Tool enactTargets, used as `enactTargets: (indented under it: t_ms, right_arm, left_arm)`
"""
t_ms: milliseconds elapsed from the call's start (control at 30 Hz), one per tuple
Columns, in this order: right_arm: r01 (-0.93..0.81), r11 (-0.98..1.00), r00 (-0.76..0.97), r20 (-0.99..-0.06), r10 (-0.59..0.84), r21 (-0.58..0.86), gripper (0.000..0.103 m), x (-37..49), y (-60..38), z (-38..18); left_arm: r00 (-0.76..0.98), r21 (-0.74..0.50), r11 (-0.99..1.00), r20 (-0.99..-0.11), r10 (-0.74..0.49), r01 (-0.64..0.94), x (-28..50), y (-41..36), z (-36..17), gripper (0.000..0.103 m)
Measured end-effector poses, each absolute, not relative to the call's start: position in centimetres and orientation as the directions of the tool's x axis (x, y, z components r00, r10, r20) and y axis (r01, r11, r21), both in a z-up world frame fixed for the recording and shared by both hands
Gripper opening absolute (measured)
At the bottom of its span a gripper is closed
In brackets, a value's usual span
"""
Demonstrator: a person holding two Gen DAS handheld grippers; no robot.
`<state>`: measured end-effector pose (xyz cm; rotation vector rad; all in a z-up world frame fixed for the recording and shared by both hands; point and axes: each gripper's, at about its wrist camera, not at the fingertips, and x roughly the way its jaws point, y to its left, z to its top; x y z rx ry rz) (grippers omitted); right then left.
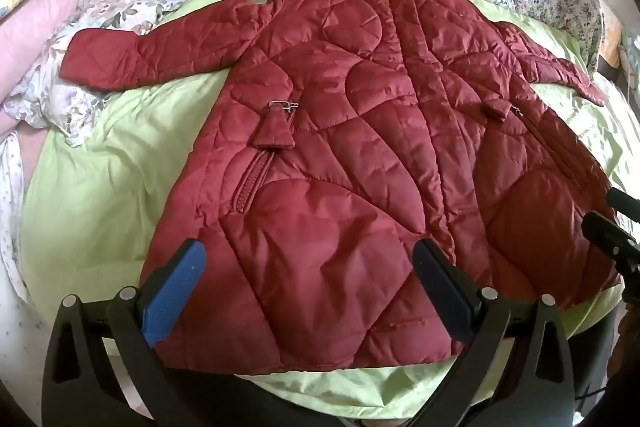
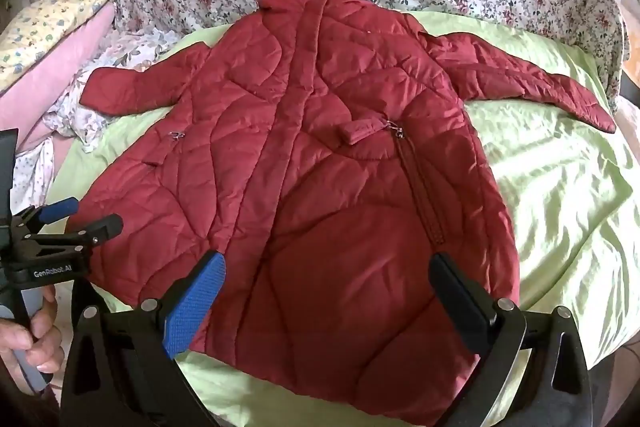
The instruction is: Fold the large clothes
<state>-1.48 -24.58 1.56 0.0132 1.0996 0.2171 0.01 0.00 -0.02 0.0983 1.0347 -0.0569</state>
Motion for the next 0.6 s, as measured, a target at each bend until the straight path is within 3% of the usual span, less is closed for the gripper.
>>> enactTargets:
  t_ms: [600]
  right_arm:
    - [-0.167,0.978,0.437,-0.88,0.185,0.123,0.102,-1.42,-24.37,1.75]
  left_arm:
    - [0.511,0.055,0.994,-0.86,0.0,0.093,-0.03,0.0,-0.05,0.103]
